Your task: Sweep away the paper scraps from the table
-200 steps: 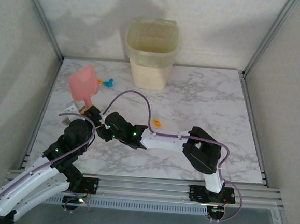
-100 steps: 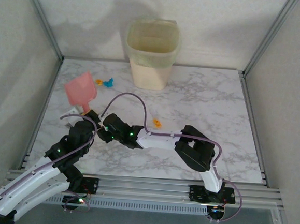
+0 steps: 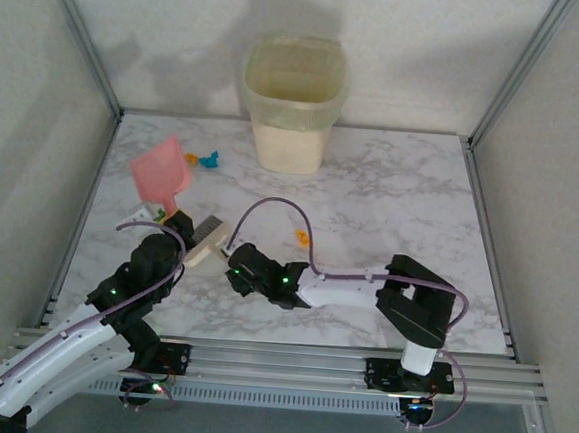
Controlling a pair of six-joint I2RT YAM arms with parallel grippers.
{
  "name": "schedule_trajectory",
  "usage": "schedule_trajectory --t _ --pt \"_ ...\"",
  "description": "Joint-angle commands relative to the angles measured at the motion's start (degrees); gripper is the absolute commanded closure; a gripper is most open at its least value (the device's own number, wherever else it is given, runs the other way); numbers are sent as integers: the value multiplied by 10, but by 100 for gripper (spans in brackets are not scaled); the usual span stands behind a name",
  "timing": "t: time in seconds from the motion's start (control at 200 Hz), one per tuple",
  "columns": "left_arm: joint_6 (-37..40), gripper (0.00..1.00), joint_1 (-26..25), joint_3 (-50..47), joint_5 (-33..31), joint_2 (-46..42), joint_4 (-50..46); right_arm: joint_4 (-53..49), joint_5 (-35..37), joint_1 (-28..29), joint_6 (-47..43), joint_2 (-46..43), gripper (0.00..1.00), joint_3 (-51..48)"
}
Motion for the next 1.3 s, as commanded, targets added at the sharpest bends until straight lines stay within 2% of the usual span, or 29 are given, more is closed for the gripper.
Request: schedule_trajectory --t 0.0,0.13,0.335,0.606,0.926,1.061,1.292 --pt "-6 100 0 -2 -3 -11 14 -18 67 -3 27 -51 100 -38" --pt "-9 100 0 -6 -3 -18 15 -17 86 -9 48 -108 100 -83" --pt "-7 100 1 -16 -1 -49 22 74 13 -9 55 -131 100 -91" --pt "-12 100 2 -27 -12 -72 26 130 -9 -9 32 20 100 64" --pt "-21 100 2 -26 -36 -75 8 118 -30 -26 3 176 100 240" --pt "-26 100 3 -25 -36 -77 5 101 -51 -38 10 207 100 270" --pt "-30 100 3 -27 -32 -81 5 58 -37 -40 5 215 100 269"
